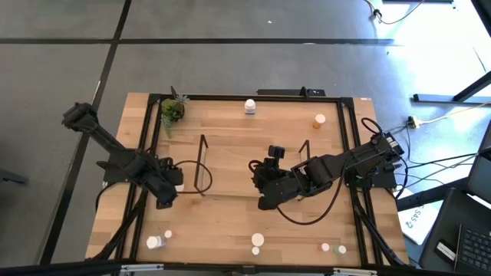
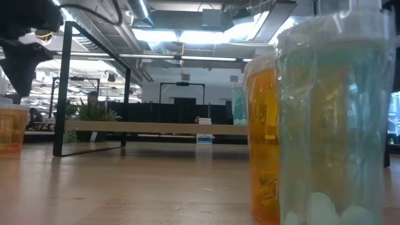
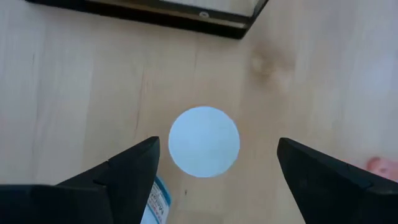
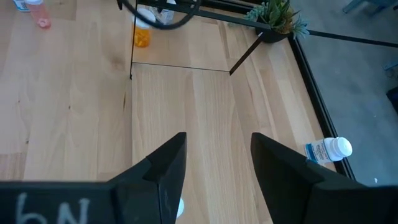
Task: Pick and place medicine bottles onto shelf by color
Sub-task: Put the middle orange pill bottle on the shelf
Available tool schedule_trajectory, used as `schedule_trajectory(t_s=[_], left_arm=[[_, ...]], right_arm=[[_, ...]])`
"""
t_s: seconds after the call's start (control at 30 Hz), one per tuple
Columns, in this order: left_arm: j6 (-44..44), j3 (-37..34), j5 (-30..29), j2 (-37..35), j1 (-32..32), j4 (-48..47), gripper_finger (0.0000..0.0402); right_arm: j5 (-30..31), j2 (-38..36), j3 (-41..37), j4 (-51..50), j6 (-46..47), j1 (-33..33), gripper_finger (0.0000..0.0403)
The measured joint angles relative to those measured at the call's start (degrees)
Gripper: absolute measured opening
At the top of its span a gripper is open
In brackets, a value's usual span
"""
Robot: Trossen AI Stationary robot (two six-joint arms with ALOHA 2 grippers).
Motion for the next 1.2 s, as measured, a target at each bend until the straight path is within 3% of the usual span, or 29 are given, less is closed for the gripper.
schedule_trajectory(t_s=[0.8,1.2], left_arm=[[4.97,-0.37,2.81,8.98,5.18,0.29,0.0319],[4.88,-0.37,1.30,11.35,5.16,0.45,0.0319]], right_arm=[[-0.02,0.00,0.00,0.46,0.00,0.00,0.0181],[-0.02,0.00,0.00,0.46,0.02,0.00,0.0181]])
